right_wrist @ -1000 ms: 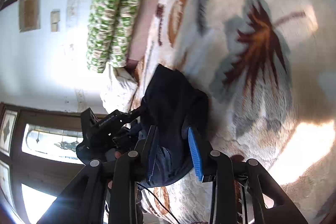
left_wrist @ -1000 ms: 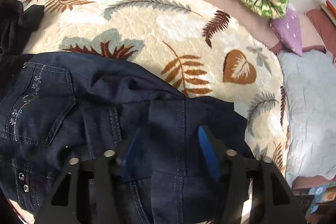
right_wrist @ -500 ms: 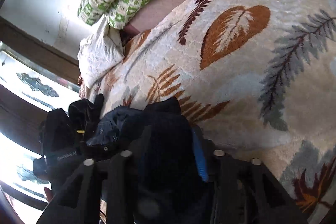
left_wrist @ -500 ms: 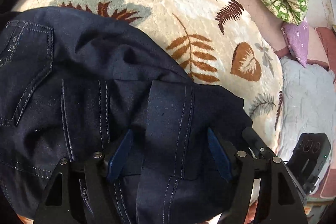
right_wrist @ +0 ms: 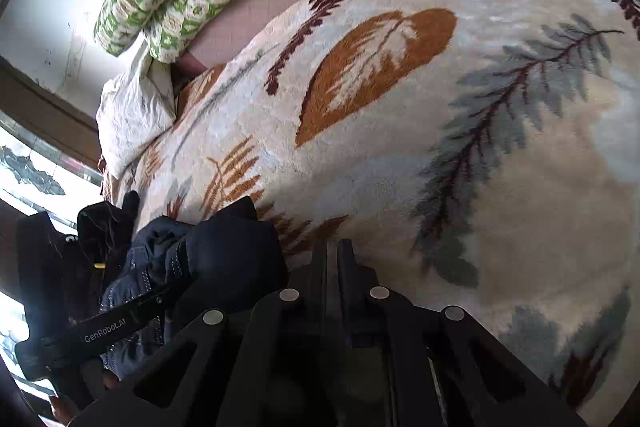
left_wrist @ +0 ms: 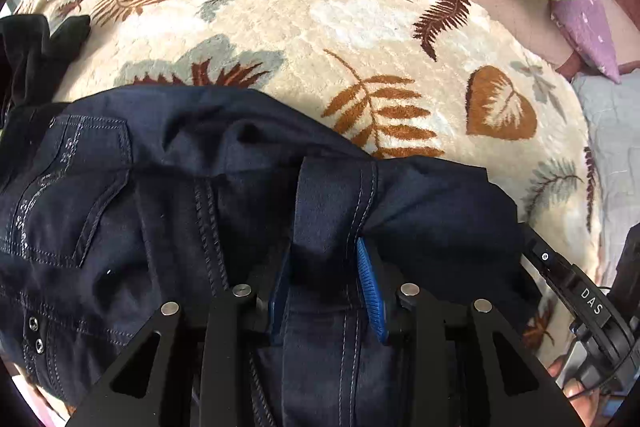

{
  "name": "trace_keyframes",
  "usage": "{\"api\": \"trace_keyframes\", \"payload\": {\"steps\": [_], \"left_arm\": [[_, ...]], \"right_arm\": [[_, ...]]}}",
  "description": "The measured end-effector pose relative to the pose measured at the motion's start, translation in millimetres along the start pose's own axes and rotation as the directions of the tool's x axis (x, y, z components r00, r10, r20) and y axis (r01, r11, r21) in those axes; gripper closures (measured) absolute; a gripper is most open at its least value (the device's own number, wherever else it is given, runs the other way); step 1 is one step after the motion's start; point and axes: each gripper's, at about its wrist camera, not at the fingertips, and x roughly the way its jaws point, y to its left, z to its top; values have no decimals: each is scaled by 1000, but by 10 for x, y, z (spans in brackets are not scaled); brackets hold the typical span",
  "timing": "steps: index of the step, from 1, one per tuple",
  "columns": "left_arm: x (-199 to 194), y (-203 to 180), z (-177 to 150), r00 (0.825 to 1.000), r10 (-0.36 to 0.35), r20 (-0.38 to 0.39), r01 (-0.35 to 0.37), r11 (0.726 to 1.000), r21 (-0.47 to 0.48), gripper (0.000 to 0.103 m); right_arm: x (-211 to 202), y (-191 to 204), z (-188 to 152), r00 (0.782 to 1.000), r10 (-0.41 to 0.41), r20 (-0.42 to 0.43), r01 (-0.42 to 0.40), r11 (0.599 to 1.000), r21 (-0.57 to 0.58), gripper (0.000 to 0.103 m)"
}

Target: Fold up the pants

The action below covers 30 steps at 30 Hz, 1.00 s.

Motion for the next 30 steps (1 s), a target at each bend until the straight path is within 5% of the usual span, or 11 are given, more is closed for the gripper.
{"api": "trace_keyframes", "payload": {"steps": [2,4,6,9,11,16,23,26,30], "left_arm": [[-271,271,-29,999,-32,11,32,999,-29,68],[-527,647,-72,999,-42,23,44,998,-55,53],[-772,1071,-115,997,-58,47,62,994,-95,37],[-1119,1781,-150,997,-4,74,15,989,-145,31],[-1262,2222,-143,997,6,74,8,981,-192,25],[-1195,3148,-75,989,-148,-10,138,940,-313,19],[-636,3488,146,959,-252,-126,207,934,-290,19],[-397,3582,305,946,-301,-125,252,919,-303,19],[-138,3630,528,938,-309,-159,254,923,-290,17]], "right_arm": [[-242,61,-38,999,27,35,-27,1000,0,92],[-466,273,-127,997,39,66,-35,997,-62,82],[-610,604,-292,996,55,72,-43,985,-165,59],[-641,1295,-687,993,108,43,-86,930,-358,46],[-524,1807,-1044,993,115,19,-92,869,-487,37],[-37,2874,-2040,998,58,-22,-55,651,-757,34],[602,3631,-2906,992,-55,111,123,326,-937,28],[814,3766,-3080,978,-88,191,206,231,-951,25],[1085,3857,-3154,964,-124,236,255,165,-953,24]]}}
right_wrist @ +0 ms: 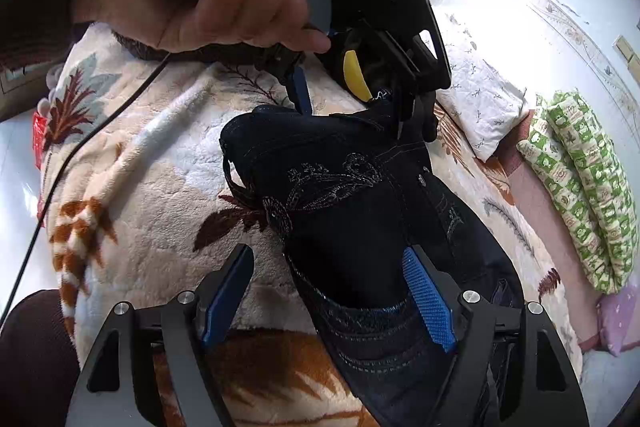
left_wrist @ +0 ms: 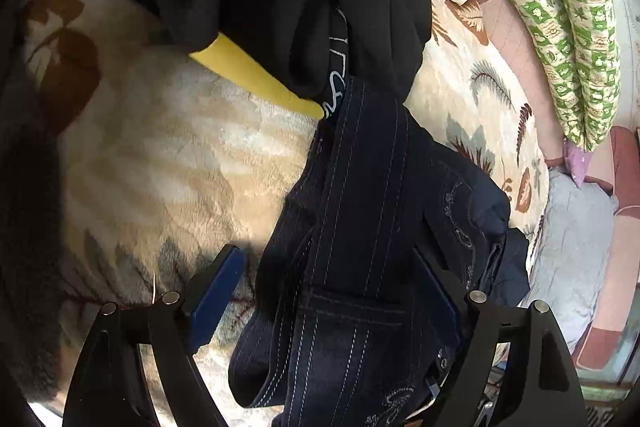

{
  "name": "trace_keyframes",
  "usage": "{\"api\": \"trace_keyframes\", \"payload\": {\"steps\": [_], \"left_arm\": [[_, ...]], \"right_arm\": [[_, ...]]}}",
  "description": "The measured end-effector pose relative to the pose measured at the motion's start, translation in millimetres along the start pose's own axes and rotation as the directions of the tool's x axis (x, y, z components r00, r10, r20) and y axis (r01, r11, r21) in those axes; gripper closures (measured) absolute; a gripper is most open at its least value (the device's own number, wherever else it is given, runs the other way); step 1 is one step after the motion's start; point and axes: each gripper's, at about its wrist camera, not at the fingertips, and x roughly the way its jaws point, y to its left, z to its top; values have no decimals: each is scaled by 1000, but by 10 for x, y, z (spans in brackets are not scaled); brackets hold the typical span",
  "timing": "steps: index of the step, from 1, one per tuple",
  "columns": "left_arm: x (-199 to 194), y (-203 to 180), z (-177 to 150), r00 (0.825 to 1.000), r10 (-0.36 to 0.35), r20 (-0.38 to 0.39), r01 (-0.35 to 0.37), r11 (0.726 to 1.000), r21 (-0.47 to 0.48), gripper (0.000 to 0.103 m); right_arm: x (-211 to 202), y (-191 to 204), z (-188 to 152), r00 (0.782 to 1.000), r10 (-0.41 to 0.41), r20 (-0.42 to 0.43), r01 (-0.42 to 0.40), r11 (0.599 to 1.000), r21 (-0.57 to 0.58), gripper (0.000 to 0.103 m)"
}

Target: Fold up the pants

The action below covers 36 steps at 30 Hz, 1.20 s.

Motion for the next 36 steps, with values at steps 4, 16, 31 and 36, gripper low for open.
{"api": "trace_keyframes", "payload": {"steps": [4,16,31,36], "left_arm": [[89,-23,237,1000,2,-17,-2,1000,20,11],[108,-409,346,988,-112,-106,126,983,136,80],[-64,-1921,-375,938,-344,-50,345,906,244,82],[1066,-3046,-887,947,-246,-207,304,897,321,82]], "right_arm": [[154,37,51,1000,-26,7,26,1000,-8,24],[215,-377,135,996,69,61,-81,971,224,69],[-664,-1790,-792,948,157,278,-317,566,761,78],[-808,-2294,-1754,947,105,304,-321,292,901,79]]}}
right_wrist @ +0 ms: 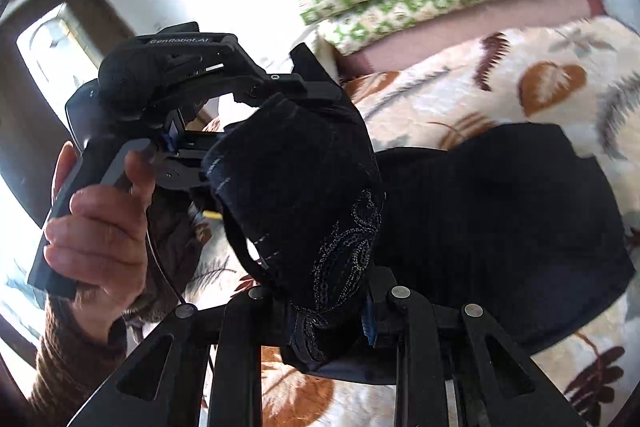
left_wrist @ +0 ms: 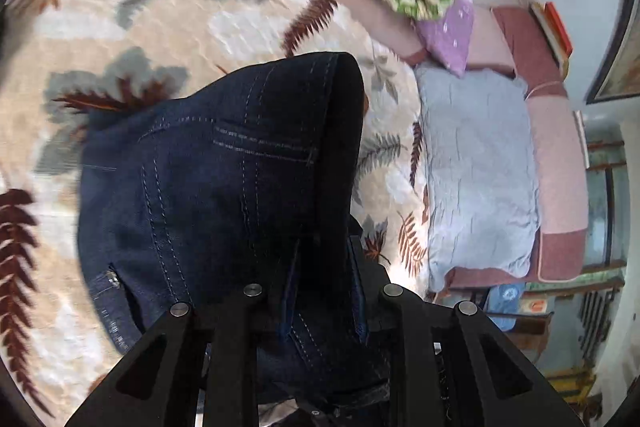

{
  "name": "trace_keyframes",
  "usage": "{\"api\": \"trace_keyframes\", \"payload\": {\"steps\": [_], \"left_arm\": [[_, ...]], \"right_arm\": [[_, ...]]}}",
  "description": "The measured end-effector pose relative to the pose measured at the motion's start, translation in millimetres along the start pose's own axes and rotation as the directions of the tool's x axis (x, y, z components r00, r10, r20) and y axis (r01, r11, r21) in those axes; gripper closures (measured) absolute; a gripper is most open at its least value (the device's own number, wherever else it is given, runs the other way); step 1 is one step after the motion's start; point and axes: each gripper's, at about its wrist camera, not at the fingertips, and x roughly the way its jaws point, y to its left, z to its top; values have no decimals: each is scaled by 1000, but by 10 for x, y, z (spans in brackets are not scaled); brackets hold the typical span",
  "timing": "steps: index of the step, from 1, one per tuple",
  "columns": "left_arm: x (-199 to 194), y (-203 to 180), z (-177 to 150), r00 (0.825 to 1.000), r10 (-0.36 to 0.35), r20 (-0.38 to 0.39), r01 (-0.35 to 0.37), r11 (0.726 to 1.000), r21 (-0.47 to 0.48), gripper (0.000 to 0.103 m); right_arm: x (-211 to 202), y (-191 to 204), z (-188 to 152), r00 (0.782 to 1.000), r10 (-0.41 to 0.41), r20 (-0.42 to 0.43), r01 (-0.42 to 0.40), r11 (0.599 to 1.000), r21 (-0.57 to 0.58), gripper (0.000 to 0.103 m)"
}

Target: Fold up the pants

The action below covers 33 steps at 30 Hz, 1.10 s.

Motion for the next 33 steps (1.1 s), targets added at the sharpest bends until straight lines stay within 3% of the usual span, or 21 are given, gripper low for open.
{"api": "trace_keyframes", "payload": {"steps": [3,5,10,11,14,15,16,18,22,25,30,33], "left_arm": [[940,-299,19,989,84,-119,-82,996,17,82],[1368,-374,42,977,124,-176,-126,992,4,82],[1811,-499,131,954,207,-218,-212,977,0,82],[1772,-563,142,955,202,-215,-207,978,-2,82],[1369,-746,77,982,119,-146,-120,993,4,75],[1157,-792,38,990,97,-98,-96,995,15,64],[929,-819,-16,996,78,-43,-77,997,22,44],[507,-815,-134,997,58,59,-60,998,36,20],[-129,-532,-483,969,116,217,-118,993,-3,17],[-282,-131,-845,940,212,268,-190,976,-108,16],[-96,288,-1465,941,214,262,-162,965,-205,16],[21,411,-1550,951,201,234,-146,962,-231,16]], "right_arm": [[-200,-684,-35,1000,-14,13,11,980,197,79],[-283,-1130,-130,1000,-1,-3,2,940,342,79],[-458,-1726,-286,998,58,10,-56,864,501,74],[-486,-1771,-292,998,69,10,-65,857,512,72],[-663,-1816,-262,996,86,26,-88,866,493,63],[-738,-1819,-244,996,79,31,-84,873,481,59],[-820,-1826,-222,996,72,44,-84,878,471,58],[-970,-1820,-185,996,59,70,-84,889,450,57],[-1124,-1745,37,993,40,114,-83,913,399,48],[-1088,-1614,266,995,48,92,-77,939,336,42],[-732,-1407,762,996,91,17,-92,961,260,37],[-442,-1344,949,994,98,-44,-83,963,256,36]]}}
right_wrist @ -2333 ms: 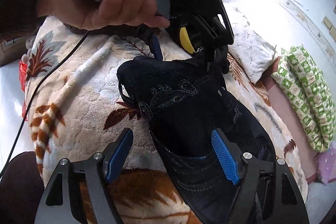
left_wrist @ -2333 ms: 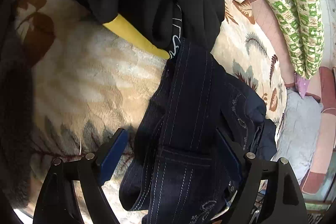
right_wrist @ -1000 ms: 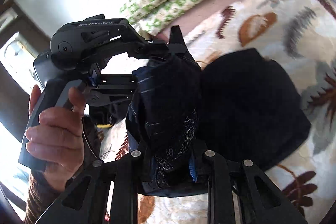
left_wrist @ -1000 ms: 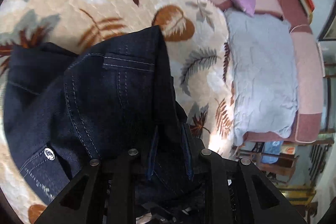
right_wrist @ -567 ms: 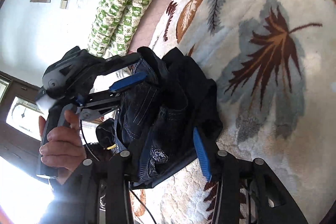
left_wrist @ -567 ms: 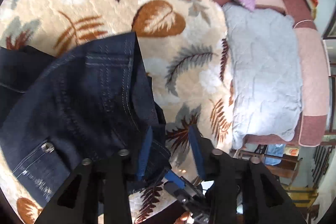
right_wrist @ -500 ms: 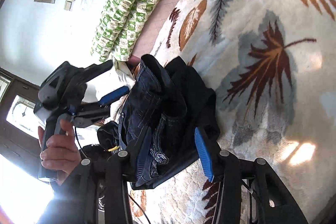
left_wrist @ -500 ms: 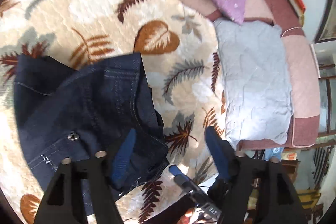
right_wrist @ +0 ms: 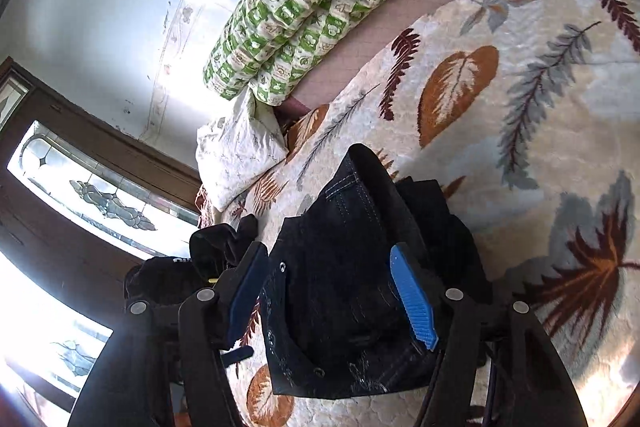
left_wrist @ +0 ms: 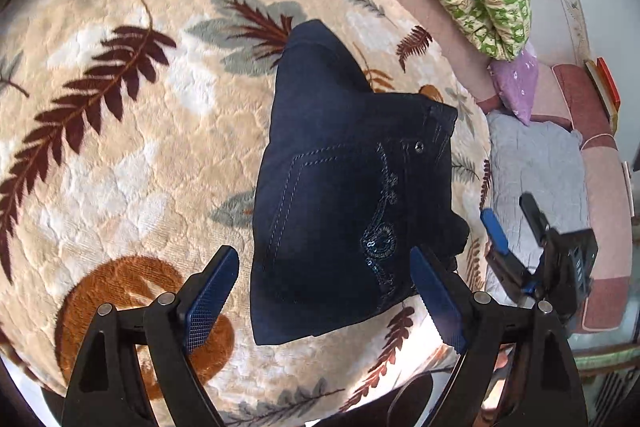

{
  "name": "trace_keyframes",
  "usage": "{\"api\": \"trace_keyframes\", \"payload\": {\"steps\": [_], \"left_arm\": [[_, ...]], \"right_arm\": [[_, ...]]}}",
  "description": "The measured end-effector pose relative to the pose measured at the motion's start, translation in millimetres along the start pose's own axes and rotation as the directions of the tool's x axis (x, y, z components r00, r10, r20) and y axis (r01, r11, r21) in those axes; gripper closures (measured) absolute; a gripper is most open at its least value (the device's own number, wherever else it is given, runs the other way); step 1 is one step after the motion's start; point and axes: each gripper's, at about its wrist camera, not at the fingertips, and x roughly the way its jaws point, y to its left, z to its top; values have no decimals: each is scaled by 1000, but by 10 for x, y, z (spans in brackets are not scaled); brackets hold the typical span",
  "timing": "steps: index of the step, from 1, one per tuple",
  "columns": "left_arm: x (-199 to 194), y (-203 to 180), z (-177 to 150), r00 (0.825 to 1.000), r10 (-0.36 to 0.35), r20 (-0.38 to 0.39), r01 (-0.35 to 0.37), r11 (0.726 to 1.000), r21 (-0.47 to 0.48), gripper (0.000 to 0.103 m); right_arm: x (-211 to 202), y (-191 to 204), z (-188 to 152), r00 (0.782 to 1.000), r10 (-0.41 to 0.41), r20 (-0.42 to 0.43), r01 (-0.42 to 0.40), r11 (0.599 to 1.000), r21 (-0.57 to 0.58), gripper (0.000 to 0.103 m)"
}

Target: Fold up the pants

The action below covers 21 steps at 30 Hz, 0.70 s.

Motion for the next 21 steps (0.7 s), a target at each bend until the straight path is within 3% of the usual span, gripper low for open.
{"api": "trace_keyframes", "payload": {"steps": [5,11,16,21], "left_arm": [[244,30,195,1000,6,0,-6,1000,-31,16],[336,21,402,1000,-23,5,24,996,-90,17],[232,-289,99,998,37,46,-38,999,12,16],[358,-343,-368,997,-3,74,11,994,-112,16]], "right_arm": [[405,51,170,996,-33,-86,31,999,-27,36],[659,7,216,990,-76,-118,69,996,-56,36],[659,-51,194,982,-68,-179,57,996,-69,36],[591,-107,237,980,-71,-186,57,995,-77,36]]}}
